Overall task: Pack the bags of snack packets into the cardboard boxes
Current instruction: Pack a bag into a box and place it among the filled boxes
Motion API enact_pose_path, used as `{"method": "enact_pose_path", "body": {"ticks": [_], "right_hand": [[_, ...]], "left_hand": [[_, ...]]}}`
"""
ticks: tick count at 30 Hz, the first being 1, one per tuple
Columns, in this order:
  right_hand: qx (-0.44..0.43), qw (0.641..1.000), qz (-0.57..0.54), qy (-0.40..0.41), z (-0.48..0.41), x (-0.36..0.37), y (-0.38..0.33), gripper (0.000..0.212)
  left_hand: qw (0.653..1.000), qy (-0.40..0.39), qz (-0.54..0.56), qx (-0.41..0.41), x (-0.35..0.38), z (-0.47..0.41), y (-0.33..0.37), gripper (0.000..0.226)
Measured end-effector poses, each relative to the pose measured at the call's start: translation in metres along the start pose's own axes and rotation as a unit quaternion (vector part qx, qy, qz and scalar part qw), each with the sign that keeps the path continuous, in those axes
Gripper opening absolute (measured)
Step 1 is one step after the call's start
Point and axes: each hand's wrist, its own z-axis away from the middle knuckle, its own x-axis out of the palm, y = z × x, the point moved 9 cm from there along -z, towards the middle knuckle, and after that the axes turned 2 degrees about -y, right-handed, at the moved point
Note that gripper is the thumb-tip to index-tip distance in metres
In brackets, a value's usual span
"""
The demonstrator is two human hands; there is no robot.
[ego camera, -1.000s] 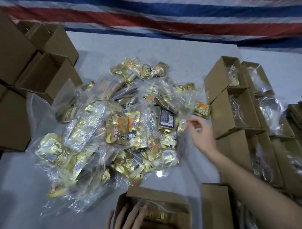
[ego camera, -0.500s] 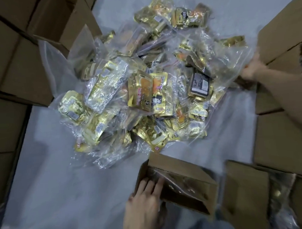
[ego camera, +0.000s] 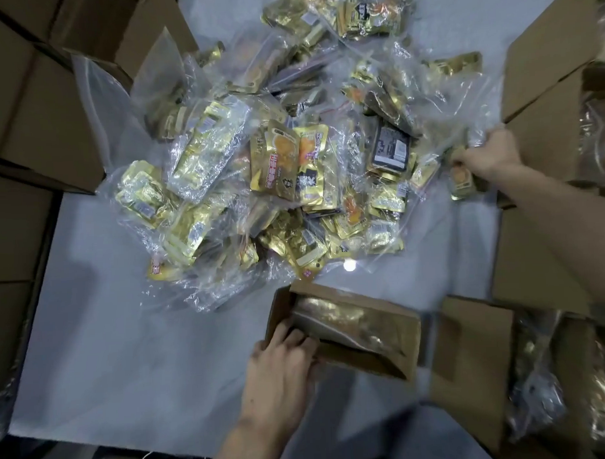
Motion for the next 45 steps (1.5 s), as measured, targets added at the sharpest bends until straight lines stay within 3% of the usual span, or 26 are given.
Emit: {"method": "enact_pose_path", "body": {"ticks": [3, 7, 12, 16, 19, 24, 27, 30, 33, 35, 38, 42, 45], "right_hand": [[0.0, 1.0, -0.013, -0.021, 0.03, 0.006, 0.002, 0.023], [-0.008, 1.0, -0.006, 0.022, 0.088, -0.008, 0.003, 0.02], [-0.079, 0.989, -0.124, -0.025, 0.187, -0.011, -0.012, 0.022], [-0.15, 0.96, -0.212, -0.102, 0.259, -0.005, -0.038, 0.026], [-0.226, 0.945, -0.193, -0.134, 0.304, -0.002, -0.055, 0.039], [-0.362, 0.893, -0.171, -0.205, 0.371, -0.001, -0.073, 0.04], [-0.388, 0.873, -0.209, -0.207, 0.391, -0.015, -0.073, 0.046], [-0.363, 0.885, -0.179, -0.233, 0.393, 0.003, -0.064, 0.047], [-0.369, 0.899, 0.002, -0.236, 0.391, 0.039, -0.052, 0.036], [-0.368, 0.901, 0.034, -0.227, 0.389, 0.053, -0.045, 0.03], [-0.356, 0.908, -0.001, -0.222, 0.391, 0.066, -0.037, 0.031], [-0.286, 0.929, -0.107, -0.208, 0.384, 0.068, -0.025, 0.034], [-0.305, 0.939, -0.02, -0.161, 0.383, 0.07, -0.023, 0.014]], "left_hand": [[1.0, 0.001, 0.006, -0.002, 0.002, -0.006, 0.0, 0.033], [1.0, 0.025, 0.0, 0.007, -0.002, -0.01, 0.001, 0.035], [0.999, 0.034, -0.005, 0.007, 0.001, -0.006, 0.0, 0.033], [0.999, 0.034, 0.016, 0.013, 0.006, 0.002, -0.003, 0.032], [0.997, 0.038, 0.061, 0.033, 0.007, 0.008, 0.002, 0.028], [0.966, 0.088, 0.233, 0.07, -0.001, 0.029, -0.004, 0.012], [0.96, 0.117, 0.239, 0.088, -0.005, 0.039, -0.004, 0.007], [0.951, 0.183, 0.225, 0.107, -0.01, 0.048, -0.004, 0.004], [0.945, 0.249, 0.184, 0.103, -0.014, 0.058, -0.007, 0.005], [0.943, 0.283, 0.143, 0.101, -0.016, 0.063, -0.008, 0.003], [0.944, 0.279, 0.154, 0.086, -0.014, 0.064, -0.014, 0.009], [0.948, 0.248, 0.191, 0.058, -0.011, 0.064, -0.021, 0.033], [0.964, 0.202, 0.162, 0.057, -0.011, 0.06, -0.016, 0.06]]}}
